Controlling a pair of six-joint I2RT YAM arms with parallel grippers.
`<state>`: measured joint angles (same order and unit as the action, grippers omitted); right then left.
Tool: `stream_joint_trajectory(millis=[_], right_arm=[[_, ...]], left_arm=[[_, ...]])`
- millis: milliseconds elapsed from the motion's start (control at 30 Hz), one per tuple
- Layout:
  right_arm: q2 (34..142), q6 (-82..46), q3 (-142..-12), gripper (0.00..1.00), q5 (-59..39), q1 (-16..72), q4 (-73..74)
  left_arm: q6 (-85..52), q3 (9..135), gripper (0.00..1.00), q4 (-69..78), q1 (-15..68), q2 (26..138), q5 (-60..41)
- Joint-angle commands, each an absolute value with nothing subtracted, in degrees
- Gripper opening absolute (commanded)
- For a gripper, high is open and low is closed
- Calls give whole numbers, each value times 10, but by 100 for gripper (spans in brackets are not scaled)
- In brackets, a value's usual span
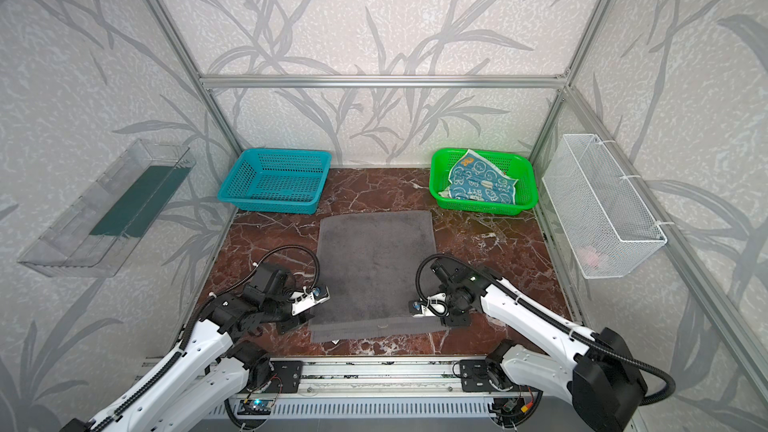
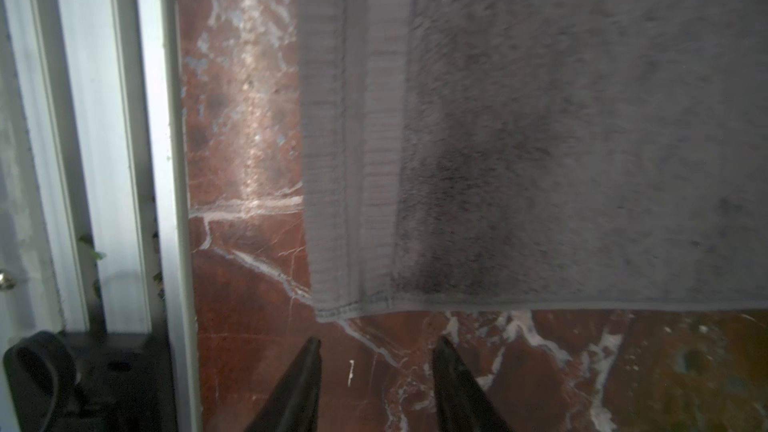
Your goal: Fold and stack the towels
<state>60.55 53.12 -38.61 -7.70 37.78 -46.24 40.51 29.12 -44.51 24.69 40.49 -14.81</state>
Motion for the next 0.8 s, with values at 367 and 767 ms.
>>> stream_joint_trajectory(millis=[367,767], right_arm=[[789,-4,-526,18,-60,334,-342],[901,-167,-503,0,-23,334,-283]], left_arm=[[-115,369,21,-198,247,540,-92],[-219,337,0,-144,250,658,-53]])
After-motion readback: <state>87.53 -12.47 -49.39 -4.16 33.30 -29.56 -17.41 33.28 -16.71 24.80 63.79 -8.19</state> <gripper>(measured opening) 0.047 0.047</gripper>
